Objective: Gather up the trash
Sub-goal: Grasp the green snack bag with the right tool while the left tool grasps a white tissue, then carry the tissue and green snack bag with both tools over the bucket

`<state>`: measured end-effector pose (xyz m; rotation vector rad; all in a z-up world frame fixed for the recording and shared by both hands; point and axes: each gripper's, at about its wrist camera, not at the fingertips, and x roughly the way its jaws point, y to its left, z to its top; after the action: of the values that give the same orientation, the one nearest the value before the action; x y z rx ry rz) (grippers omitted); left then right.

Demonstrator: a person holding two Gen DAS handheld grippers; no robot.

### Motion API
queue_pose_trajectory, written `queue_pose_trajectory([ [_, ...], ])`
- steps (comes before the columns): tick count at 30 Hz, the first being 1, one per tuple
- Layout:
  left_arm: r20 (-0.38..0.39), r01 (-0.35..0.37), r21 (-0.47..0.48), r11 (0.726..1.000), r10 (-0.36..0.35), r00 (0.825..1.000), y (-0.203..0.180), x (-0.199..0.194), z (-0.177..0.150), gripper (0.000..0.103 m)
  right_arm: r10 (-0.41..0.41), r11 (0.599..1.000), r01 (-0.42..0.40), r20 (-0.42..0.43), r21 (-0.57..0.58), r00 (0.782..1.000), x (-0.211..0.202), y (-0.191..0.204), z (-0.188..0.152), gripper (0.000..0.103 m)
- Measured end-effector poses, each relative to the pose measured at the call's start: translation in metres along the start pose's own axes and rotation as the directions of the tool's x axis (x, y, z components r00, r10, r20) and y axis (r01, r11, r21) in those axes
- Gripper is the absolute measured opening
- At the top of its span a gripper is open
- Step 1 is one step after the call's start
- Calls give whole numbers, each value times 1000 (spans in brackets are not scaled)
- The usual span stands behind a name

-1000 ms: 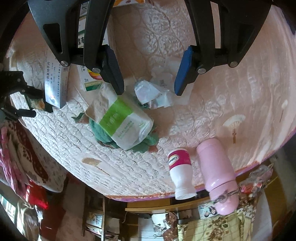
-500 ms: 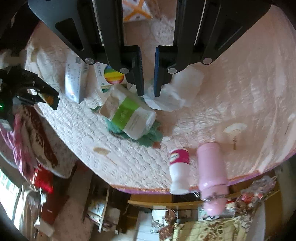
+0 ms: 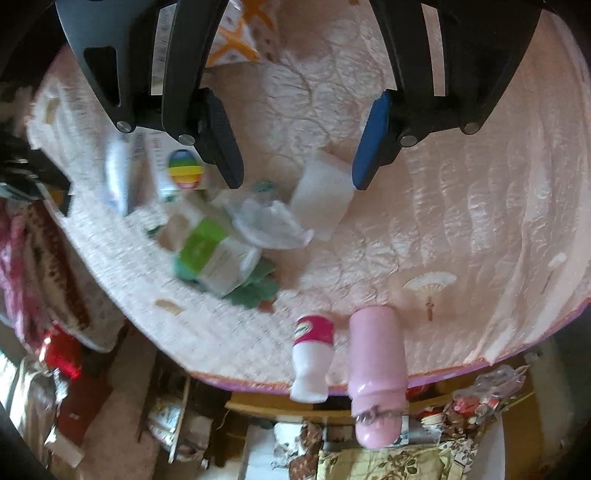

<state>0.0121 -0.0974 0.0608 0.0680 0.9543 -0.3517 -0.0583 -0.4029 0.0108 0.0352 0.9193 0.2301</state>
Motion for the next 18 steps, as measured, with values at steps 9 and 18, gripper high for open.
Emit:
queue_pose_trajectory([
  [9,-49,-53,-25,998,52,997,8,40,4,33,6,1000,-6,-16,-11,1000,5,4,-2,31],
  [18,20,-18,-33,999,19,1000,2,-22,-12,32,42,999,-42,11,-16,999,-10,12,-6,31],
])
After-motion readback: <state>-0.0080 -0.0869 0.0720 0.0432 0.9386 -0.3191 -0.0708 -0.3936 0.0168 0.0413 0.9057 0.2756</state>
